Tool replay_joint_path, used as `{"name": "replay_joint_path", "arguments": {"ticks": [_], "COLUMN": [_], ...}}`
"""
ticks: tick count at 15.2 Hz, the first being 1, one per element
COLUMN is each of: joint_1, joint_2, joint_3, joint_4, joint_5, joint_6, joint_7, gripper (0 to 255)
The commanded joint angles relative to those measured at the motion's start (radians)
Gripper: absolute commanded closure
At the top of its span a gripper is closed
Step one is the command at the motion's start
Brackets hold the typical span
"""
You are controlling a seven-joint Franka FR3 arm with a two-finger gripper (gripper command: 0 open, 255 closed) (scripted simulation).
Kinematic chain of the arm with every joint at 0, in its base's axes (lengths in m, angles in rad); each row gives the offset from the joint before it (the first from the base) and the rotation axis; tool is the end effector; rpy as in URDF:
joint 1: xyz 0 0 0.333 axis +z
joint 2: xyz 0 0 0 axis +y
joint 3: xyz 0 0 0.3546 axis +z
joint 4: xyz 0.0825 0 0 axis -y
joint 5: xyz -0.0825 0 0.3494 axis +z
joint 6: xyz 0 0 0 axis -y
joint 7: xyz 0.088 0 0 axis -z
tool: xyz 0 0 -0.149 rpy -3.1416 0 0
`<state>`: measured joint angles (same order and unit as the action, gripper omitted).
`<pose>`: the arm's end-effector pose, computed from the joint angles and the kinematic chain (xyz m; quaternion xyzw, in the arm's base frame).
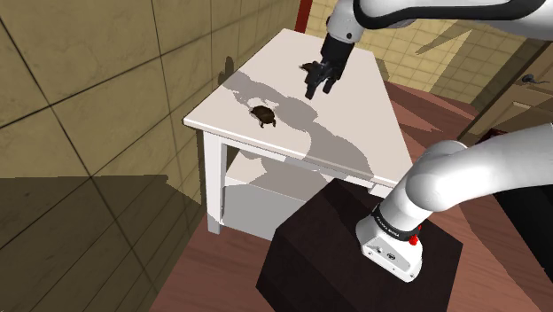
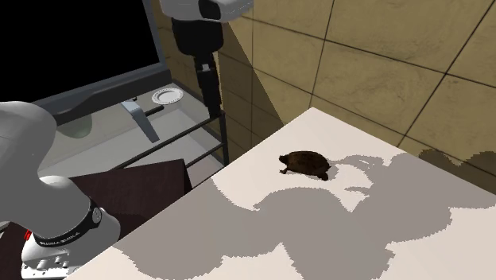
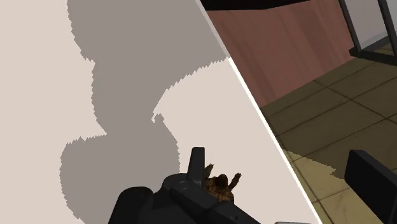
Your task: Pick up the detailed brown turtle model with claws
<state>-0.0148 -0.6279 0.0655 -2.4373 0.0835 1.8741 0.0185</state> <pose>0.3143 0.0290 0.5226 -0.9993 0.0007 -0.0314 0.0219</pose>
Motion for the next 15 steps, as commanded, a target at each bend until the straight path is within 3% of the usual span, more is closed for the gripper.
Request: {"name": "replay_joint_path", "arguments": {"ticks": [1, 8, 15], "joint_1": [-0.011, -0.07, -0.141], "joint_2": [0.052, 0.281, 0.55], "joint_3": [0.028, 0.119, 0.183], "joint_4": [-0.011, 0.001, 0.1], "joint_5": [-0.008, -0.084, -0.272], "joint_6": [0.083, 0.342, 0.529], "joint_7": [0.051, 0.248, 0.513], "gripper": [0, 0, 0]}}
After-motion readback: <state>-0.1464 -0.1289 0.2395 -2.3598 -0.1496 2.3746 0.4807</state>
